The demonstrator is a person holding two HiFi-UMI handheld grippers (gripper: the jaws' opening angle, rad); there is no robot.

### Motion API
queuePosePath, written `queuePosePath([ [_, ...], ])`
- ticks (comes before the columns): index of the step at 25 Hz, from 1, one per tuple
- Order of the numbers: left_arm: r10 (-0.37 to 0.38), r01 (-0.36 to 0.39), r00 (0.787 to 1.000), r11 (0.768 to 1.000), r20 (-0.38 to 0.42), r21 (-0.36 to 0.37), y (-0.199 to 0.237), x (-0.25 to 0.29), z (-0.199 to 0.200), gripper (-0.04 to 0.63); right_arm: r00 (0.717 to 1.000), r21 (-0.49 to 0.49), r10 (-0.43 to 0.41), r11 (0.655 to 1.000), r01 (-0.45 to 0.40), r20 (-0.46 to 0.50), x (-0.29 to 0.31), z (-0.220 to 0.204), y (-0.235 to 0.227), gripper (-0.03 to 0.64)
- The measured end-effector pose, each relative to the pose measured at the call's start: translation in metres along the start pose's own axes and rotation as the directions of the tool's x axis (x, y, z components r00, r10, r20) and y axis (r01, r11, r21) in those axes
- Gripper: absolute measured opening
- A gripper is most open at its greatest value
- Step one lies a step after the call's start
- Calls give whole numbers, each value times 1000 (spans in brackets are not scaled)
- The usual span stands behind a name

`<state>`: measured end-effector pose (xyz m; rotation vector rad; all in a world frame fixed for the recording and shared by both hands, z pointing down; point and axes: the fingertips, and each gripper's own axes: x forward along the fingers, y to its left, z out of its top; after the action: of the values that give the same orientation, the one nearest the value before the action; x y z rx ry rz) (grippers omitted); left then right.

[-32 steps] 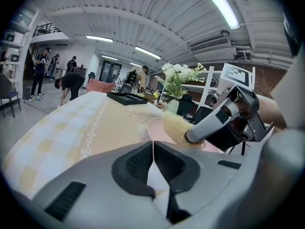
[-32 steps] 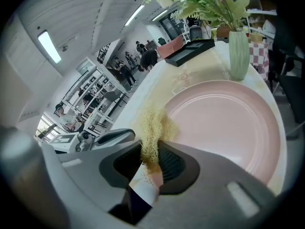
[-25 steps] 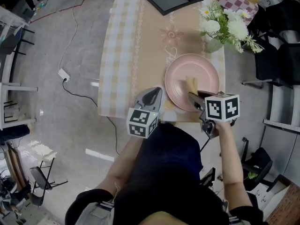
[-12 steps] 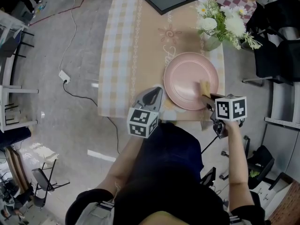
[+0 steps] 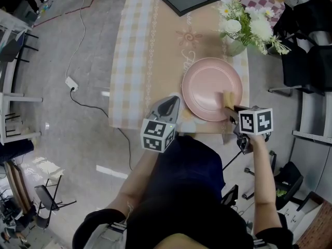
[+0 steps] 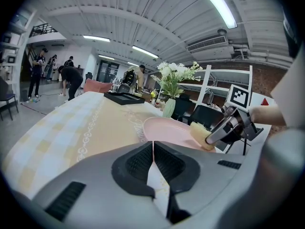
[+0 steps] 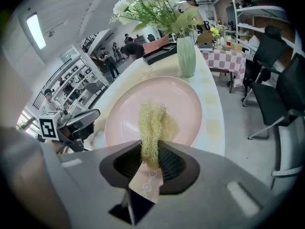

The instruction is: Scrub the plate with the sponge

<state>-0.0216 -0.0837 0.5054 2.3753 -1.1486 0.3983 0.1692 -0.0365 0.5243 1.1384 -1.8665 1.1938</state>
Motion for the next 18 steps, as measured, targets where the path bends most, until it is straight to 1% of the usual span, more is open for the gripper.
queuePosePath([
  [9, -1, 1, 1000, 1000, 1, 0, -1, -1, 0, 17, 1000, -10, 14, 1000, -14, -13, 8, -8, 16, 91],
  [18, -1, 1, 1000, 1000, 0, -2, -2, 0, -1, 17, 999, 22, 38, 999, -38, 9, 14, -12, 30, 91],
])
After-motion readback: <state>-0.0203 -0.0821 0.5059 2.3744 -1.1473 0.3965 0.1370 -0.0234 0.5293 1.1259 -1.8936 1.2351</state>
